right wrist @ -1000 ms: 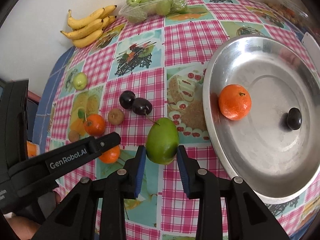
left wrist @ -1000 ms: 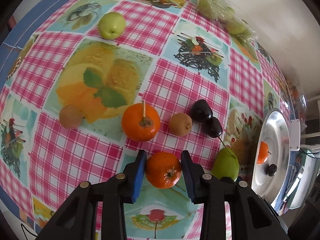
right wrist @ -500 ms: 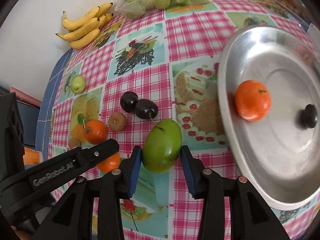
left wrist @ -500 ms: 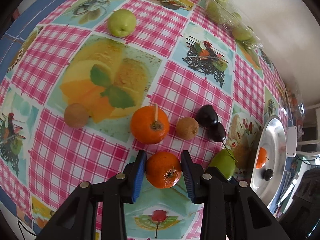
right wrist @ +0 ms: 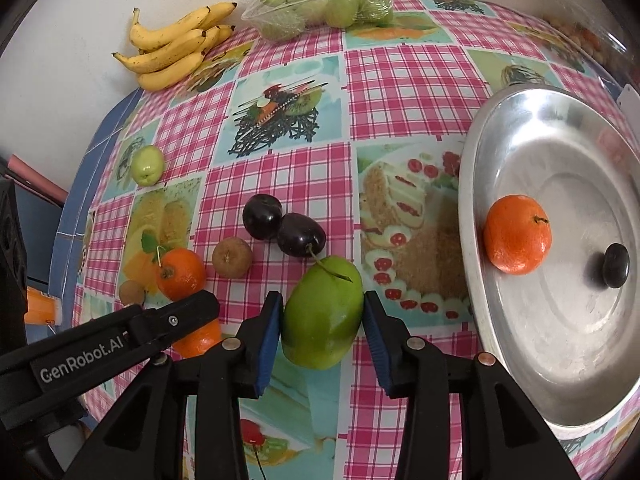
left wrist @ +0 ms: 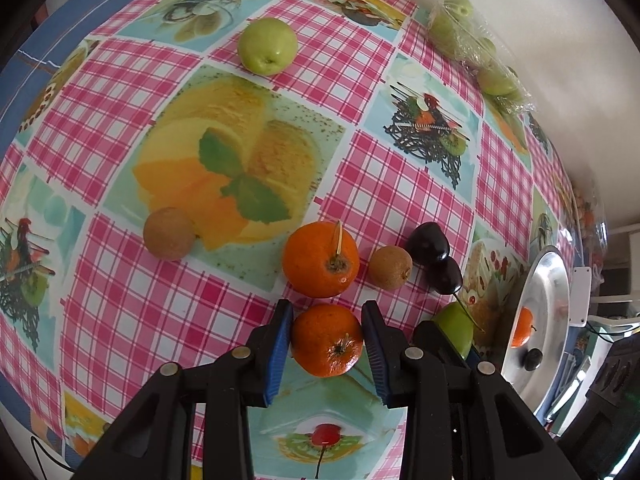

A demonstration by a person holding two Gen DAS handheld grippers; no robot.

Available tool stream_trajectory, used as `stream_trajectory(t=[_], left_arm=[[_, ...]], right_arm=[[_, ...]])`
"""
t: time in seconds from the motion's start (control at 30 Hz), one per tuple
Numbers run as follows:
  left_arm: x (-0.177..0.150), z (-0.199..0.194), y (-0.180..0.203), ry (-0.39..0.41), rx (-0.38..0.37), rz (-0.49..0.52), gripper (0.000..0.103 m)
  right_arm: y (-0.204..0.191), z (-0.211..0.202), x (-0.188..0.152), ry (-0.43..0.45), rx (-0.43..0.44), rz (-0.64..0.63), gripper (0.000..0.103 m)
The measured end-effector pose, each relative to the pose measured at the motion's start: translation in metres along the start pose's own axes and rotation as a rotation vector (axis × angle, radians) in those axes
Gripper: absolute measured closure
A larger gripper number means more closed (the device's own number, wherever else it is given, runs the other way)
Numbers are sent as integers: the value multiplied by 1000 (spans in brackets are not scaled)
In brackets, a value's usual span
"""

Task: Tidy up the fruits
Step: 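Carry the mango and orange over the steel bowl with both grippers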

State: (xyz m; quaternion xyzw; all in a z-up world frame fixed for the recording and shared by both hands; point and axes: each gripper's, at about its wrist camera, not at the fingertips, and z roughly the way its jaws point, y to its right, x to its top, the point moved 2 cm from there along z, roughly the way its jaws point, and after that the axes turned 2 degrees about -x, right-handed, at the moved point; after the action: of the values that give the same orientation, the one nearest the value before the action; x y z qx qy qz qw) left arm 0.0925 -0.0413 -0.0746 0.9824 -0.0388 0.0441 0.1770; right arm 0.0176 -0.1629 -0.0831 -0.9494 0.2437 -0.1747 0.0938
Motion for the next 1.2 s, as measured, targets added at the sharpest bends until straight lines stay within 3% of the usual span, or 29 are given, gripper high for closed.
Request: stream_trajectory(t=[0.4,0.77,1.2], left_arm=[[0,-9,9,24,-29,-1,65],[3,-29,15,68,-71,-2,65],[0,-29,27,77,-70,13,65]], right_arm=[[0,-11,-1,-9,37,18,62],[4,-47,2,26,46,25,62],[32,-73,1,52,35,75,62]])
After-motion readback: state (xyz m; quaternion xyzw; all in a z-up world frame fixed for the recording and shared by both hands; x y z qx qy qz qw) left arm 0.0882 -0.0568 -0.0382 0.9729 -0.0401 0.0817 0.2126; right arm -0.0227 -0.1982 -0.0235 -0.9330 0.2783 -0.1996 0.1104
